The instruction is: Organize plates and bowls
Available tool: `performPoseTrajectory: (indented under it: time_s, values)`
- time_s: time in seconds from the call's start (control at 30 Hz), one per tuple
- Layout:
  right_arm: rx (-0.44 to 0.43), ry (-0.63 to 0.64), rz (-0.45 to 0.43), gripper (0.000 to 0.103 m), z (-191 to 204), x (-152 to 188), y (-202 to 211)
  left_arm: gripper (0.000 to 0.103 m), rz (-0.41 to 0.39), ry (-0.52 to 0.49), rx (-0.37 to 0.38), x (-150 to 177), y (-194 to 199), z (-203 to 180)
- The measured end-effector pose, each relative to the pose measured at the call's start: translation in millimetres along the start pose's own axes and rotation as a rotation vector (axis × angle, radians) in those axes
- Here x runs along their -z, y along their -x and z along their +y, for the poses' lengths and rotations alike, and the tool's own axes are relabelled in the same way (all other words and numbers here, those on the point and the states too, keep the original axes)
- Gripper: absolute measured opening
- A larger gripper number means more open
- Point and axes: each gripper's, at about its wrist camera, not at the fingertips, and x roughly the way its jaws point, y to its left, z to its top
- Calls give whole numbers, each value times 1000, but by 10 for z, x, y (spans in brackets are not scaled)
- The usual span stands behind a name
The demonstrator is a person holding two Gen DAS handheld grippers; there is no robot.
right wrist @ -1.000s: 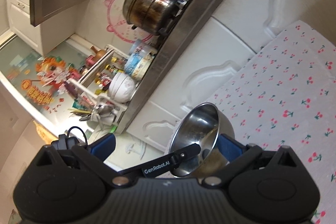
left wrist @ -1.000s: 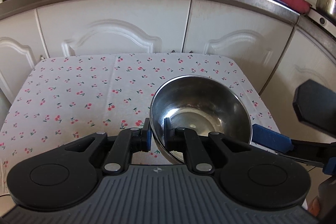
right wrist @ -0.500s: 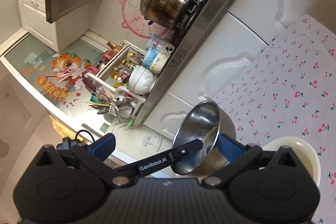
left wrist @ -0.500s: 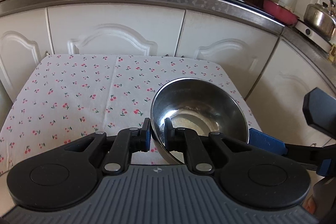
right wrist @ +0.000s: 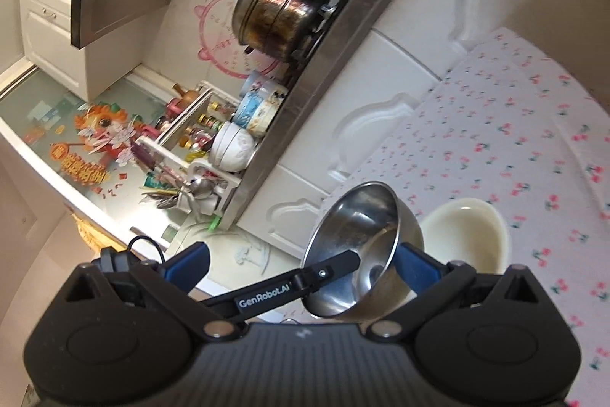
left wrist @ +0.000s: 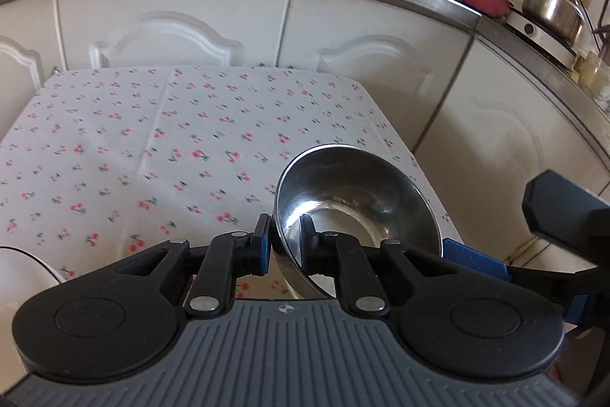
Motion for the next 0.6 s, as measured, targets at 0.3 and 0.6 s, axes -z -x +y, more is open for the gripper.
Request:
performPoseTrajectory:
  time_s: [0.3, 0.6]
  values:
    - [36, -26, -8, 103, -171, -5, 73, 11, 39, -42, -16, 51, -267, -81]
    - [53, -23, 10, 103, -247, 12, 71, 26, 31, -67, 3, 72, -299, -29]
